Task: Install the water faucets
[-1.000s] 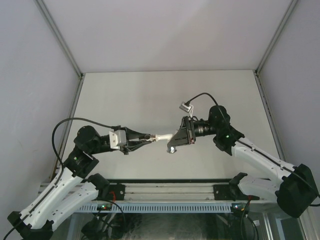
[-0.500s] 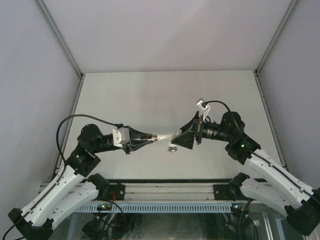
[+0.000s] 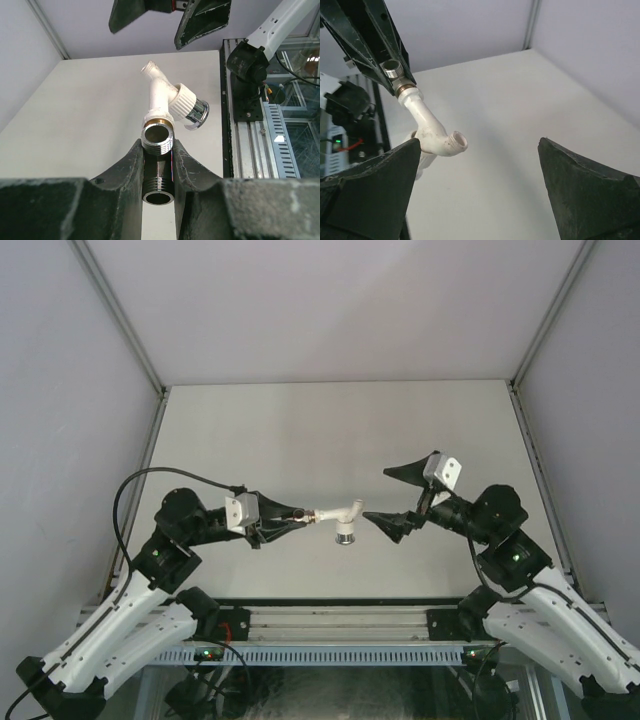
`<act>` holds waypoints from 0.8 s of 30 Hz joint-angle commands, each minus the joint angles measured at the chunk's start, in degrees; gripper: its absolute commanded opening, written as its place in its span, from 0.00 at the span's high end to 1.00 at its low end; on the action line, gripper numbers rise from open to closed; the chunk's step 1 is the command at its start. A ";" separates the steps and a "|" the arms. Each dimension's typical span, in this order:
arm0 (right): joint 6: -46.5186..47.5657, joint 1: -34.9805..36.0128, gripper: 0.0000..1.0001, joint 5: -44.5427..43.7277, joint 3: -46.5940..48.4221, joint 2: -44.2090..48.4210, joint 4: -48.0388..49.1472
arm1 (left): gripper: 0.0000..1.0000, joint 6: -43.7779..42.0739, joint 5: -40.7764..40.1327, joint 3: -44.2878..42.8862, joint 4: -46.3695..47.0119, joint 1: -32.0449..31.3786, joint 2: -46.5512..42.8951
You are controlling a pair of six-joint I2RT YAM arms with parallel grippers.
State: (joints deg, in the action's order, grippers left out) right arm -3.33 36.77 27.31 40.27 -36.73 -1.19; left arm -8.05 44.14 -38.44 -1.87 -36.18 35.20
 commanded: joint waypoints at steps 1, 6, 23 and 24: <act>19.02 -0.05 0.00 -1.58 -0.53 2.80 -0.49 | 1.00 1.23 -0.64 -2.34 2.43 0.06 -0.65; 40.39 0.95 0.02 -0.36 -3.91 6.15 -3.96 | 1.00 2.29 -3.10 -2.65 1.58 0.06 -0.49; 83.30 26.11 0.00 -30.35 -15.23 4.78 12.23 | 1.00 4.74 -2.13 -4.47 -0.25 0.06 1.76; 83.86 26.60 0.00 -30.18 -15.23 3.99 13.05 | 1.00 4.92 -2.22 -4.39 -0.10 0.06 1.83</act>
State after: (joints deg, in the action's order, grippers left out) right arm 72.97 61.65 0.71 24.36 -31.05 2.39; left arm -4.84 41.82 -38.48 -5.28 -36.18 37.12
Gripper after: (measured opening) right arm 0.997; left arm 0.281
